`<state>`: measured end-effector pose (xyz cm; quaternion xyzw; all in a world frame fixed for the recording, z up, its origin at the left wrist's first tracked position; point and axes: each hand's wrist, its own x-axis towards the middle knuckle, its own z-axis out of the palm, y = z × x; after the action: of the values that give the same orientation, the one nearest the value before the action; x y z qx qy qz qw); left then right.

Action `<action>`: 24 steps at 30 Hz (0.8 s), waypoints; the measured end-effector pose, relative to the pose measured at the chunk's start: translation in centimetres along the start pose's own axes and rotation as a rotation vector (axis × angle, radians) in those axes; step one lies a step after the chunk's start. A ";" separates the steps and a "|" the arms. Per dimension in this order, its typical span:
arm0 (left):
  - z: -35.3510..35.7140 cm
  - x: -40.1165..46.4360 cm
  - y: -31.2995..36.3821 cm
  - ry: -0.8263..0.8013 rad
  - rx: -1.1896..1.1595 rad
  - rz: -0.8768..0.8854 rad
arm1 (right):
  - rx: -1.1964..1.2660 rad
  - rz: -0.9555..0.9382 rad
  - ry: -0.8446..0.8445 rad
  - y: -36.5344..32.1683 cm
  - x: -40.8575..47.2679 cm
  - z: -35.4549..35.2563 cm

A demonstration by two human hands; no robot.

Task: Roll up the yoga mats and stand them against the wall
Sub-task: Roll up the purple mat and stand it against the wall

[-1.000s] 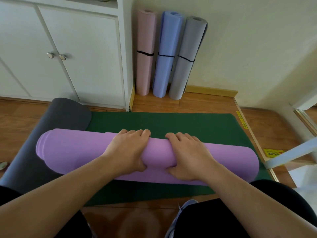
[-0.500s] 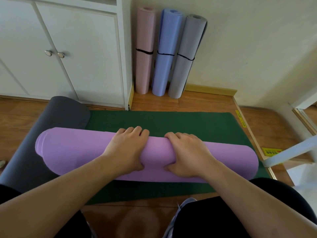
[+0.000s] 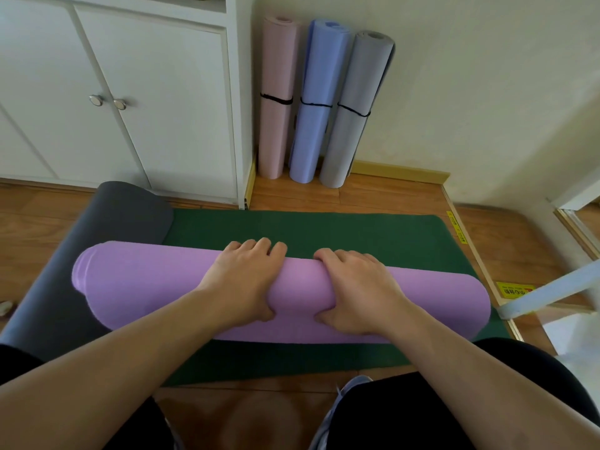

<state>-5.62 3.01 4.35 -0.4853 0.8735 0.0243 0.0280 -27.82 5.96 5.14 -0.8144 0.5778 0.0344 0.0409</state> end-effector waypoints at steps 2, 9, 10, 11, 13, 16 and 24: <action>-0.4 0.1 -0.4 -0.010 -0.085 -0.015 | -0.038 -0.009 -0.047 0.0 0.1 0.0; -0.7 -0.1 -0.6 -0.076 -0.116 -0.009 | -0.030 -0.010 -0.004 0.0 0.2 0.0; -0.6 -0.2 -0.4 -0.067 -0.076 0.001 | -0.024 -0.009 0.006 0.1 0.2 -0.2; -0.4 -0.2 -0.2 -0.056 -0.027 0.009 | -0.014 -0.004 0.009 0.1 0.2 -0.3; -0.1 -0.1 0.3 -0.035 0.036 0.015 | 0.004 0.003 0.001 0.2 0.1 -0.4; -0.1 0.3 0.1 -0.020 -0.007 0.013 | -0.020 -0.025 0.002 0.0 -0.1 -0.3; -0.5 -0.2 -0.3 -0.073 -0.070 0.013 | -0.049 -0.021 -0.041 -0.1 0.1 -0.1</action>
<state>-5.25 3.01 4.81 -0.4791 0.8737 0.0728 0.0423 -27.67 5.93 5.24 -0.8203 0.5673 0.0648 0.0329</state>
